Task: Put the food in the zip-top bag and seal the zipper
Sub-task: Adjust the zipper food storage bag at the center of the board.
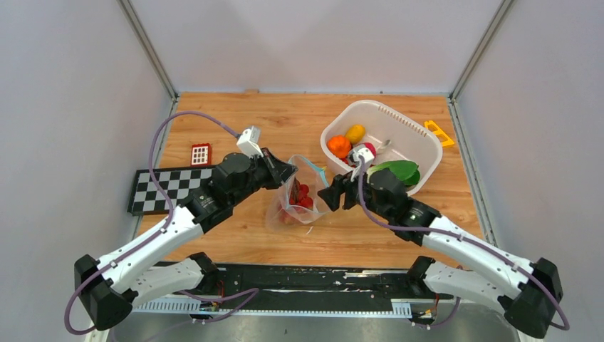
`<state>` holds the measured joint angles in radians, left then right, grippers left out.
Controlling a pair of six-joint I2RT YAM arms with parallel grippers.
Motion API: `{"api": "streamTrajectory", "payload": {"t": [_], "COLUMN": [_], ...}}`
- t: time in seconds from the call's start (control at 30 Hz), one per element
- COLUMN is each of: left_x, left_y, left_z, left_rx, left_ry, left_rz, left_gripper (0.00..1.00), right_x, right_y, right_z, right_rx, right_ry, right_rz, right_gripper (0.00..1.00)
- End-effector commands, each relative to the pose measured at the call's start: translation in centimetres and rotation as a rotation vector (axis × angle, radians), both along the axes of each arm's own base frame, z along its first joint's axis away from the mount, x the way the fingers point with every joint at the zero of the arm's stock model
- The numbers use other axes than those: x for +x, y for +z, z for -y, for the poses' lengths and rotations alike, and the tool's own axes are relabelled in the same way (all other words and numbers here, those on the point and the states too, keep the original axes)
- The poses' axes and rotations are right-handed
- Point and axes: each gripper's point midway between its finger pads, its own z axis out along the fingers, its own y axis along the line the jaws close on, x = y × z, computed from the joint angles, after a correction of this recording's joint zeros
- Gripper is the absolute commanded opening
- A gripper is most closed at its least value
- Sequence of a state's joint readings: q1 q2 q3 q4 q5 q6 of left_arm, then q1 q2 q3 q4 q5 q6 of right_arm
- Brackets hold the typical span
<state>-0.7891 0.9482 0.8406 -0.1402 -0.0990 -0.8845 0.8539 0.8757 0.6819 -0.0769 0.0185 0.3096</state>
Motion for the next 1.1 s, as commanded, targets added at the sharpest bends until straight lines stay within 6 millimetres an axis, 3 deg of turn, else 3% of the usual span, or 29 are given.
{"api": "streamTrajectory", "payload": {"t": [0.0, 0.13, 0.2, 0.37, 0.6, 0.73, 0.97, 1.07], "left_x": [0.2, 0.2, 0.5, 0.4, -0.6, -0.9, -0.2, 0.3], "left_y": [2.0, 1.5, 1.3, 2.3, 5.1, 4.7, 1.3, -0.3], "left_z": [0.7, 0.0, -0.9, -3.8, -8.5, -9.4, -8.0, -7.2], "left_rx": [-0.024, 0.024, 0.066, 0.133, 0.168, 0.177, 0.219, 0.239], "left_ry": [-0.031, -0.016, 0.020, 0.108, 0.247, 0.268, 0.242, 0.226], "left_rz": [0.046, 0.041, 0.046, 0.080, 0.119, 0.116, 0.057, 0.031], "left_gripper": [0.00, 0.00, 0.00, 0.00, 0.00, 0.00, 0.00, 0.00], "right_x": [0.6, 1.2, 1.3, 2.2, 2.1, 3.2, 7.3, 8.3], "right_y": [-1.6, 0.4, 2.0, 4.8, 9.5, 8.5, 0.9, -1.0], "right_z": [-1.0, -2.6, -3.3, -5.4, -10.8, -11.6, -8.5, -7.4], "right_rx": [-0.027, 0.004, 0.033, 0.024, 0.116, 0.114, -0.095, -0.168], "right_ry": [-0.030, 0.022, 0.065, 0.148, 0.358, 0.334, 0.128, 0.124], "right_rz": [-0.143, -0.076, -0.007, 0.096, 0.150, 0.107, -0.002, -0.039], "right_gripper": [0.55, 0.28, 0.02, 0.00, 0.00, 0.00, 0.08, 0.11]}}
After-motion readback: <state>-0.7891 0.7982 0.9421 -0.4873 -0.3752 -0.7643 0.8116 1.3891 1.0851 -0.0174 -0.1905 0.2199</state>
